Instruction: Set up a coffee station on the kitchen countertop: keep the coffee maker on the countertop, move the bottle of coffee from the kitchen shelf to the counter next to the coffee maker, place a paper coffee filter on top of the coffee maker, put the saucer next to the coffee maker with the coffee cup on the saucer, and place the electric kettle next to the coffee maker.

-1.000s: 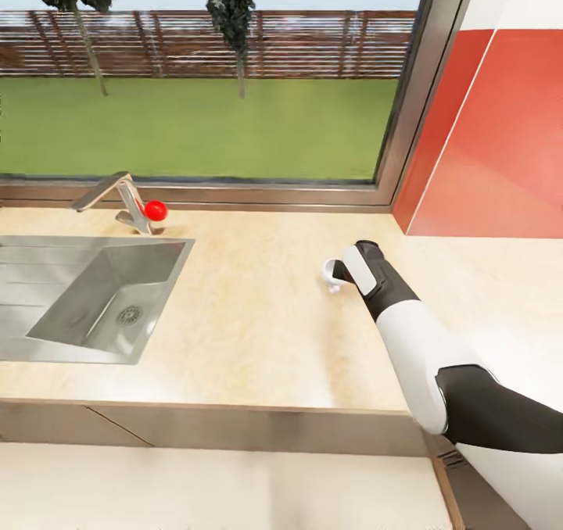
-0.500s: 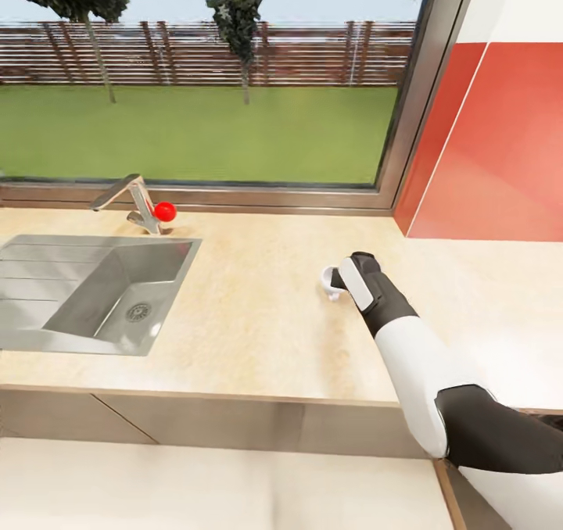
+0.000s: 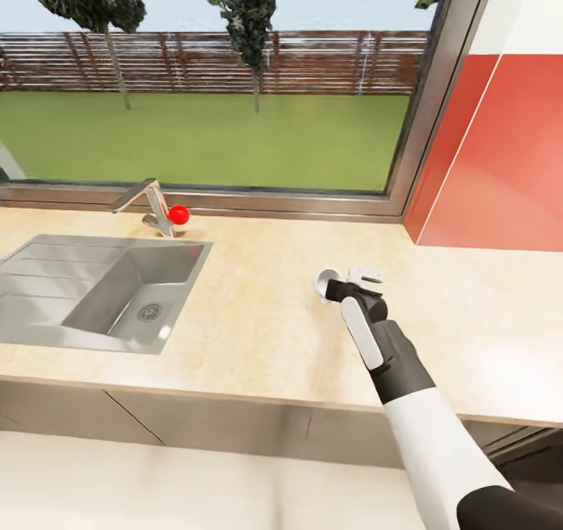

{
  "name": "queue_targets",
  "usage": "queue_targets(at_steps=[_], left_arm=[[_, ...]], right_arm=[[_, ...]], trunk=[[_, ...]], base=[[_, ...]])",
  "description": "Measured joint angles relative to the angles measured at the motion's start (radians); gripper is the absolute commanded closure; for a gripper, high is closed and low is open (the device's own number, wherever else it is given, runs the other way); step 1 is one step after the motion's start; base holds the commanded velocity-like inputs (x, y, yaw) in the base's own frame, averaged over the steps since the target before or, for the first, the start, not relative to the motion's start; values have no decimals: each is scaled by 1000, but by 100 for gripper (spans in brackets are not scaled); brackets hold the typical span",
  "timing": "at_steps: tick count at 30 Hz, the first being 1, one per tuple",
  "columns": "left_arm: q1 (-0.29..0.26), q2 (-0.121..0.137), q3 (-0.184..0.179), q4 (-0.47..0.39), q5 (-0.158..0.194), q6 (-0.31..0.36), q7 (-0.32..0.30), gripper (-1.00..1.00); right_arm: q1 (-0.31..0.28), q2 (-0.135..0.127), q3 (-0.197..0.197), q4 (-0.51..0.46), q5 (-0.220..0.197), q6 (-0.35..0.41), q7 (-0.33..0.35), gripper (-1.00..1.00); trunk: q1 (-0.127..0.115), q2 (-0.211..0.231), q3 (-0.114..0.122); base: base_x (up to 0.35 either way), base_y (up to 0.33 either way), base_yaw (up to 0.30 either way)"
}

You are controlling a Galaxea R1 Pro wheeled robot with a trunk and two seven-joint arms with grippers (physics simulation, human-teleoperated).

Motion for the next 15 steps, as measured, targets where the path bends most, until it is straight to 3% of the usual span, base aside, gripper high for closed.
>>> queue_targets(at_steps=[11, 13, 15], left_arm=[[0, -6, 0, 0, 3, -1, 0, -100], [0, -10, 0, 0, 5, -1, 0, -100], [0, -12, 0, 0, 5, -1, 0, -100]], right_arm=[[21, -4, 20, -4, 3, 0, -4, 100], [23, -3, 55, -4, 0, -1, -4, 100], [23, -3, 65, -4, 2, 0, -4, 100]], trunk=[[0, 0, 17], [0, 0, 19], [0, 0, 21]], base=[[0, 0, 27], [0, 0, 186], [0, 0, 222]])
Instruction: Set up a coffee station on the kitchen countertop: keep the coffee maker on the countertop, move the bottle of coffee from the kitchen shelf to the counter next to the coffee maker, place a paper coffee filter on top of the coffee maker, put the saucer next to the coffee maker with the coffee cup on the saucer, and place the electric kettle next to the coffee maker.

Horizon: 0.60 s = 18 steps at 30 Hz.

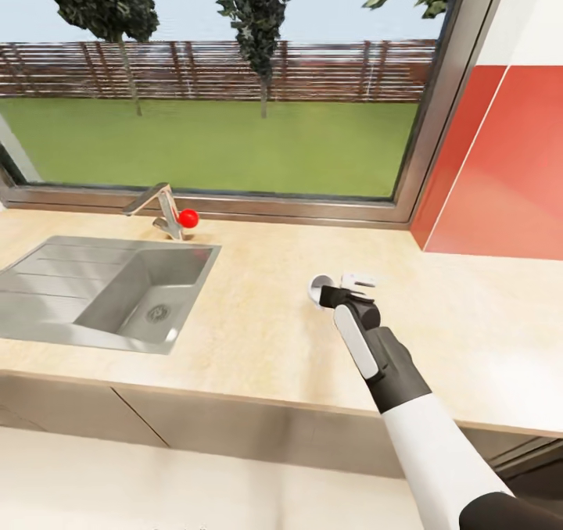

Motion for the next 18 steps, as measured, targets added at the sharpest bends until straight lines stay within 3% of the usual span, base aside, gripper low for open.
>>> queue_targets(at_steps=[18], left_arm=[[0, -1, 1, 0, 1, -1, 0, -100]], right_arm=[[9, 0, 7, 0, 1, 0, 0, 100]], trunk=[[0, 0, 17]], base=[[0, 0, 230]])
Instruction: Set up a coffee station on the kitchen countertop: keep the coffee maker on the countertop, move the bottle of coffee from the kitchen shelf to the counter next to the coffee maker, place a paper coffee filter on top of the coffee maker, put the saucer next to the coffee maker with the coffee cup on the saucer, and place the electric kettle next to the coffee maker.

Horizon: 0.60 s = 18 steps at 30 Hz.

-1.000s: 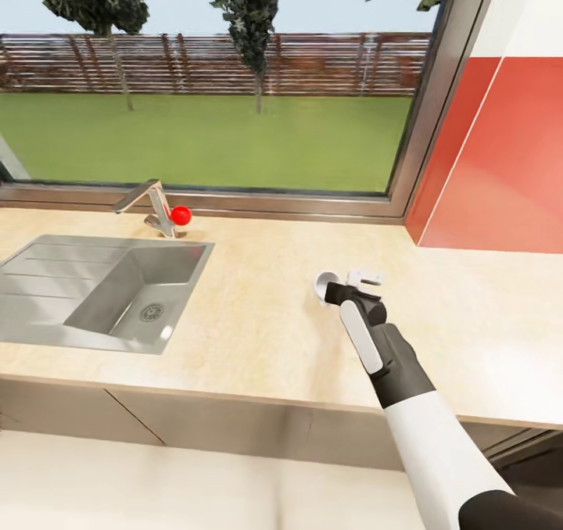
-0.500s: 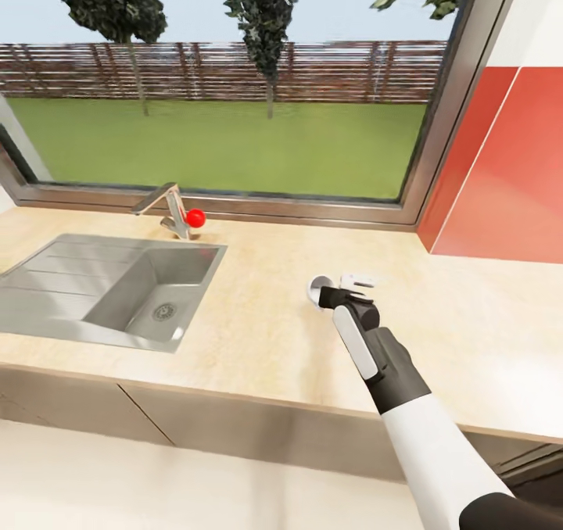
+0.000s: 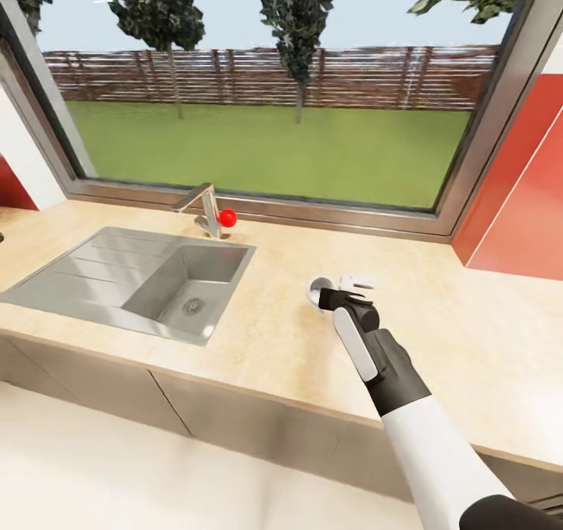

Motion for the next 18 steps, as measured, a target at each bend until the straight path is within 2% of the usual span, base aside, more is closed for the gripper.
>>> queue_targets(at_steps=[18], left_arm=[[0, -6, 0, 0, 0, 0, 0, -100]], right_arm=[[2, -1, 0, -2, -1, -1, 1, 100]], trunk=[[0, 0, 18]], base=[[0, 0, 224]])
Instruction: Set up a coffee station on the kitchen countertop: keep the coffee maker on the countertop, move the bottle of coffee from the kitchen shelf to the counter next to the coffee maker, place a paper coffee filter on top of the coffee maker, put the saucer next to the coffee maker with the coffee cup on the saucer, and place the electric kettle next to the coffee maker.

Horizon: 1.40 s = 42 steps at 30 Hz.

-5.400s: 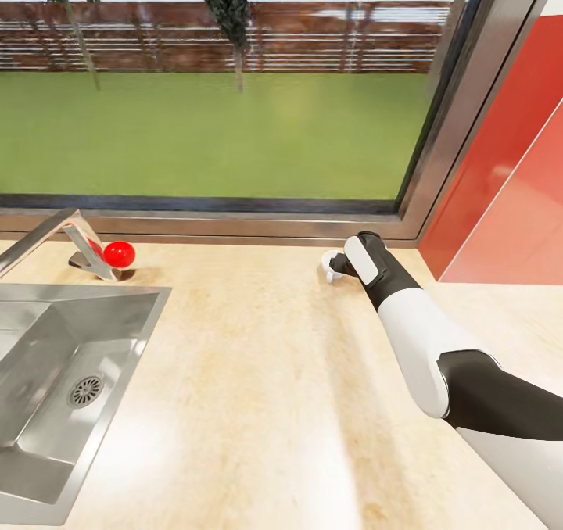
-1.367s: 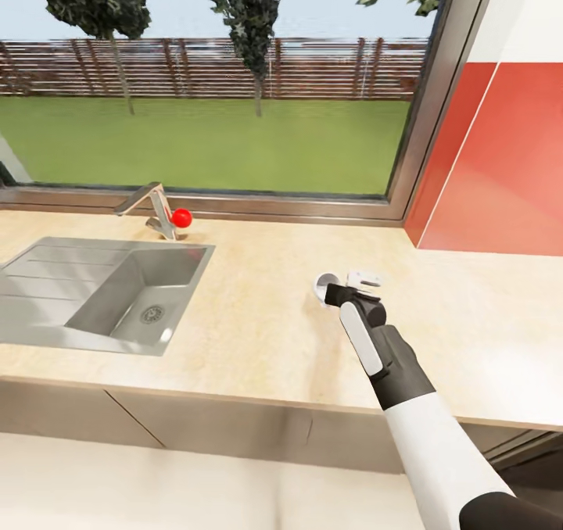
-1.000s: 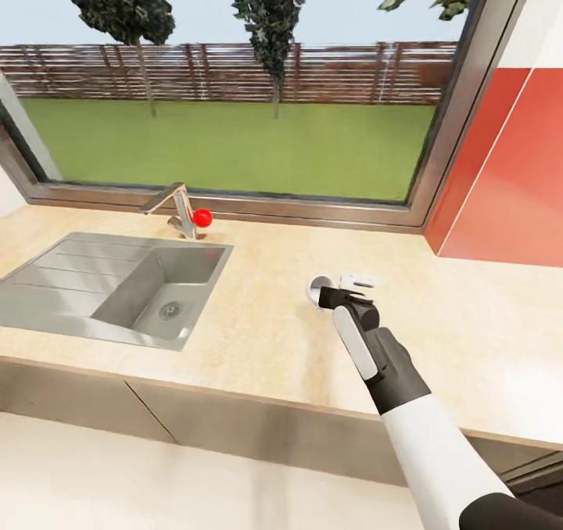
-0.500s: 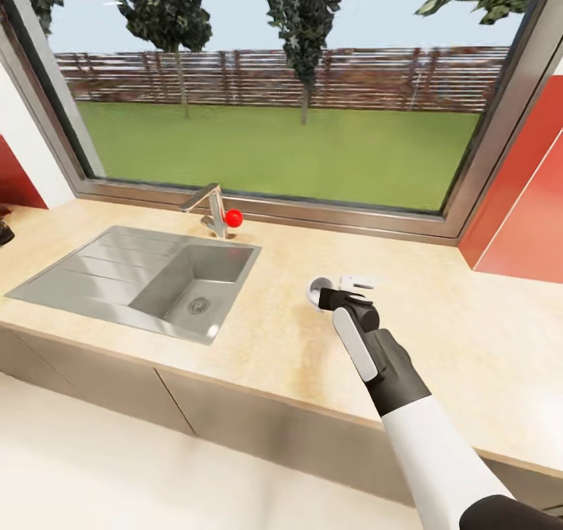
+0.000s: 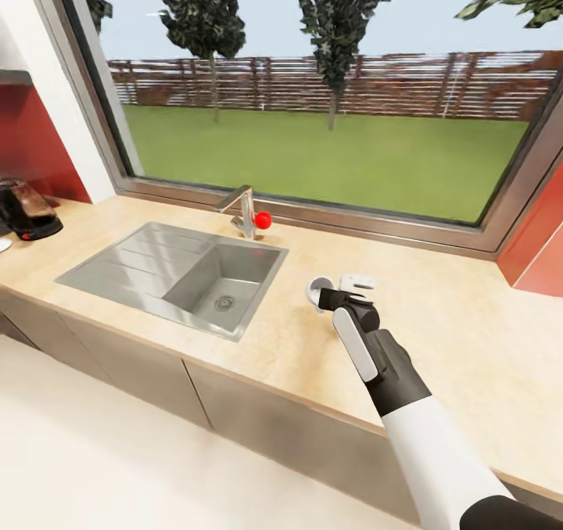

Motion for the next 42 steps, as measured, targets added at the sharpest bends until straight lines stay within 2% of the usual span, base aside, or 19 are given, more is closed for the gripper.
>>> queue_targets(at_steps=[42], left_arm=[[-1, -10, 0, -27, 3, -2, -12, -100]], right_arm=[[0, 1, 0, 1, -2, 0, -1, 100]], trunk=[[0, 0, 50]], base=[[0, 0, 198]])
